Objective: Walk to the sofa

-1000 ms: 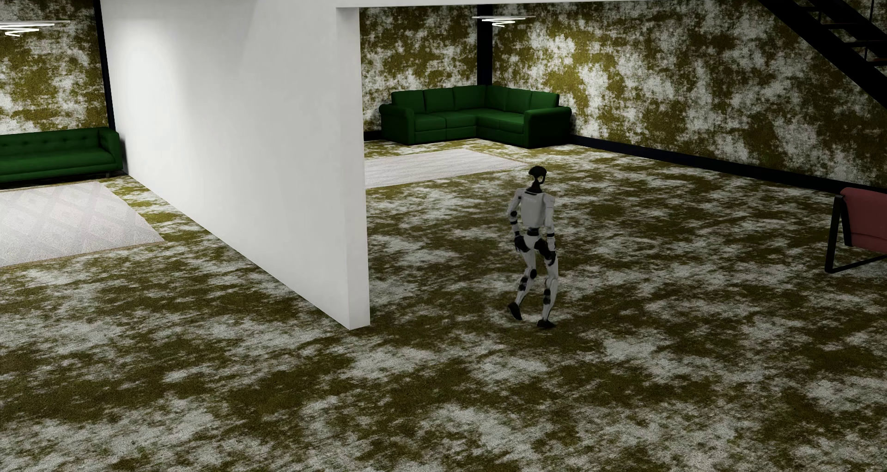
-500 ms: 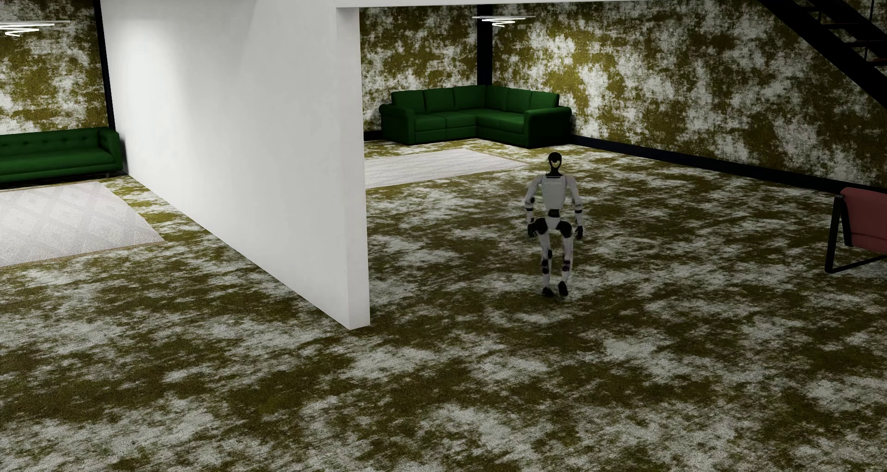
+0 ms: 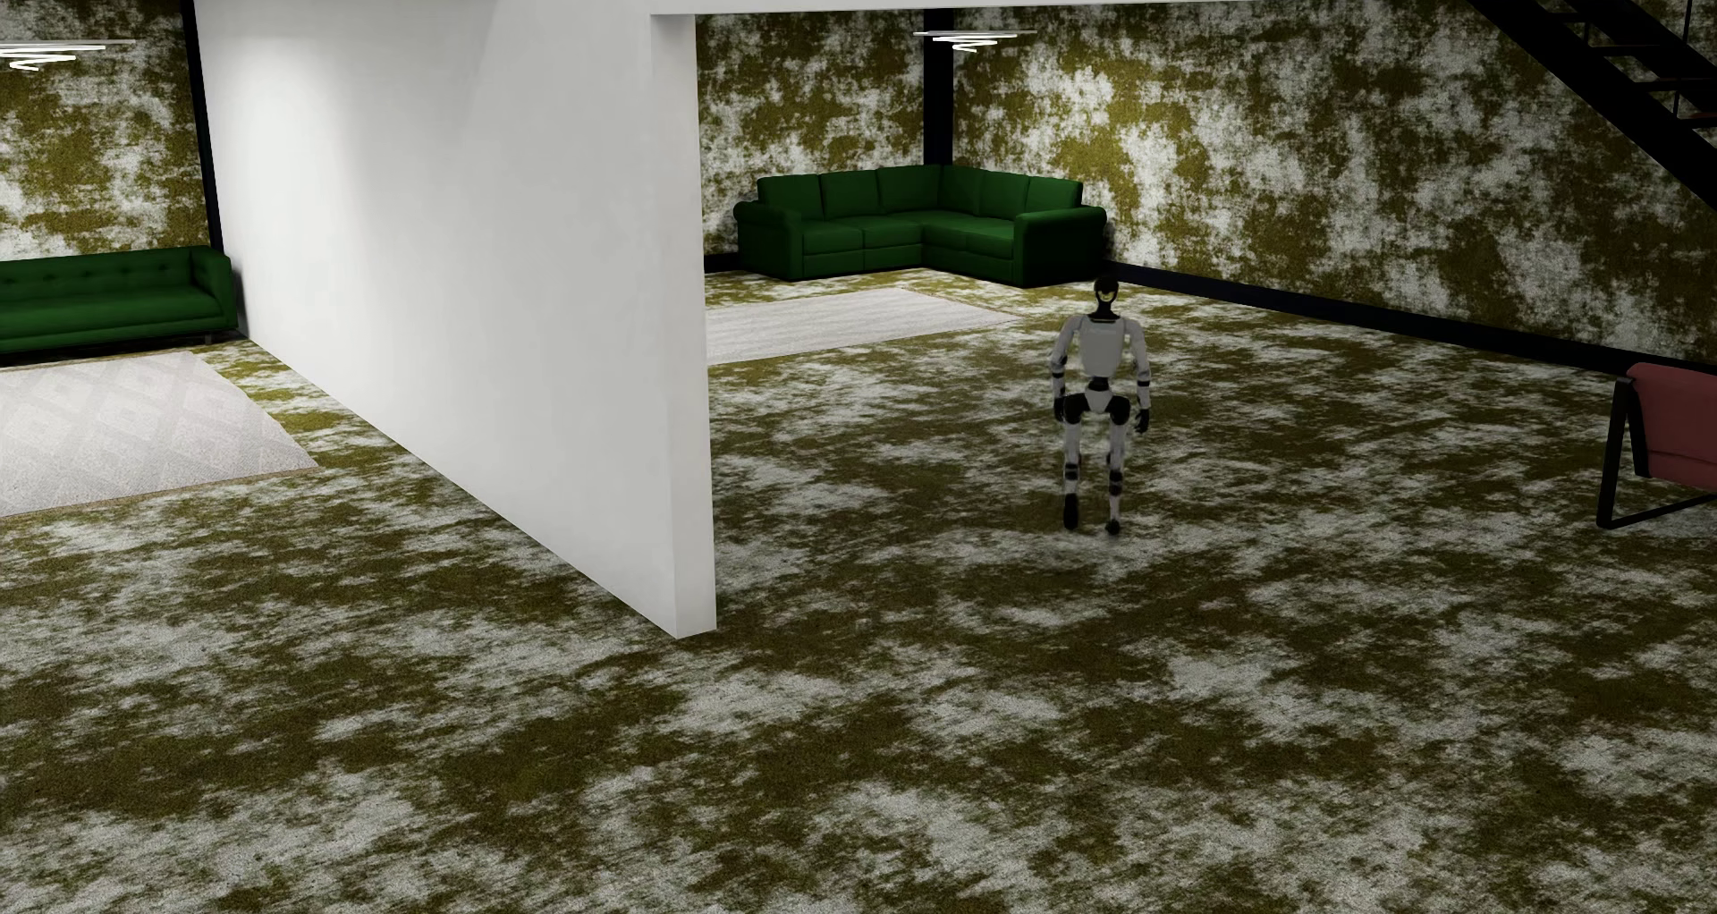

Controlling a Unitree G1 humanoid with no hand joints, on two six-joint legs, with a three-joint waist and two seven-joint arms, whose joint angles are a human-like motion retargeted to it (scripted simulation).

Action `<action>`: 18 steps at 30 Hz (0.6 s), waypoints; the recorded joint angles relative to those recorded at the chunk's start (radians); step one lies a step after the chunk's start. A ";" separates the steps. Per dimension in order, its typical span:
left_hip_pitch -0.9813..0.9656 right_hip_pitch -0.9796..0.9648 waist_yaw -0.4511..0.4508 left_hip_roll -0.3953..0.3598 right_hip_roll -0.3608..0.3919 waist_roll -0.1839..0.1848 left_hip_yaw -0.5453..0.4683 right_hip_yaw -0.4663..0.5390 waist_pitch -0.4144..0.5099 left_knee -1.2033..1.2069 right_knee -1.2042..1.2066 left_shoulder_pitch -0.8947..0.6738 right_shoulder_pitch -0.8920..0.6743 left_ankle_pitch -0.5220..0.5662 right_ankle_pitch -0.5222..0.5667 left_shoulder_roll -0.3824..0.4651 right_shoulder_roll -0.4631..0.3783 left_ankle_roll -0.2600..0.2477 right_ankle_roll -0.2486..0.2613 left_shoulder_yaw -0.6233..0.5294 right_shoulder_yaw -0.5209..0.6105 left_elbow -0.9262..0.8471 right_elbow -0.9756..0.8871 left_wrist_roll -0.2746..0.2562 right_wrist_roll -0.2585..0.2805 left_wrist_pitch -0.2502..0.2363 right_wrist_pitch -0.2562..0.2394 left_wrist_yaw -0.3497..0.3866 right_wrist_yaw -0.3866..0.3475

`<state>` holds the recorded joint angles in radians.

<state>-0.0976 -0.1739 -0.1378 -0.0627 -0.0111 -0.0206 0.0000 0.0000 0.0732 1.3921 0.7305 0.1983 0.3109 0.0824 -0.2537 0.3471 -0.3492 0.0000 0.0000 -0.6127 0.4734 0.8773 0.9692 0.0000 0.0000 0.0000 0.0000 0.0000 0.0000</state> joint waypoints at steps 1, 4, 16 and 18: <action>-0.081 0.108 0.067 -0.023 -0.004 -0.021 0.000 0.000 0.008 -0.078 -0.065 0.032 -0.008 0.035 0.003 0.006 -0.007 0.000 0.000 -0.041 -0.008 0.037 -0.056 0.000 0.000 0.000 0.000 0.000 0.000; -0.281 0.319 0.213 -0.028 -0.030 -0.055 0.000 0.000 0.011 -0.647 -0.177 0.138 -0.073 0.247 0.003 0.025 -0.029 0.000 0.000 -0.054 -0.045 0.074 -0.203 0.000 0.000 0.000 0.000 0.000 0.000; -0.006 -0.042 0.065 -0.154 -0.131 -0.076 0.000 0.000 0.026 -0.834 0.670 0.079 -0.027 -0.069 0.026 0.006 0.007 0.000 0.000 0.032 -0.019 0.060 -0.075 0.000 0.000 0.000 0.000 0.000 0.000; 0.179 -0.155 -0.047 -0.110 -0.108 -0.034 0.000 0.000 0.030 -0.935 0.392 0.013 0.029 -0.215 0.009 0.041 -0.009 0.000 0.000 0.049 -0.009 -0.082 -0.065 0.000 0.000 0.000 0.000 0.000 0.000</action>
<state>0.0817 -0.3286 -0.1851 -0.1732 -0.1187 -0.0547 0.0000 0.0000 0.1028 0.4572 1.1223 0.2108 0.3399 -0.1331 -0.2446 0.3881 -0.3577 0.0000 0.0000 -0.5632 0.4644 0.7950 0.9038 0.0000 0.0000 0.0000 0.0000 0.0000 0.0000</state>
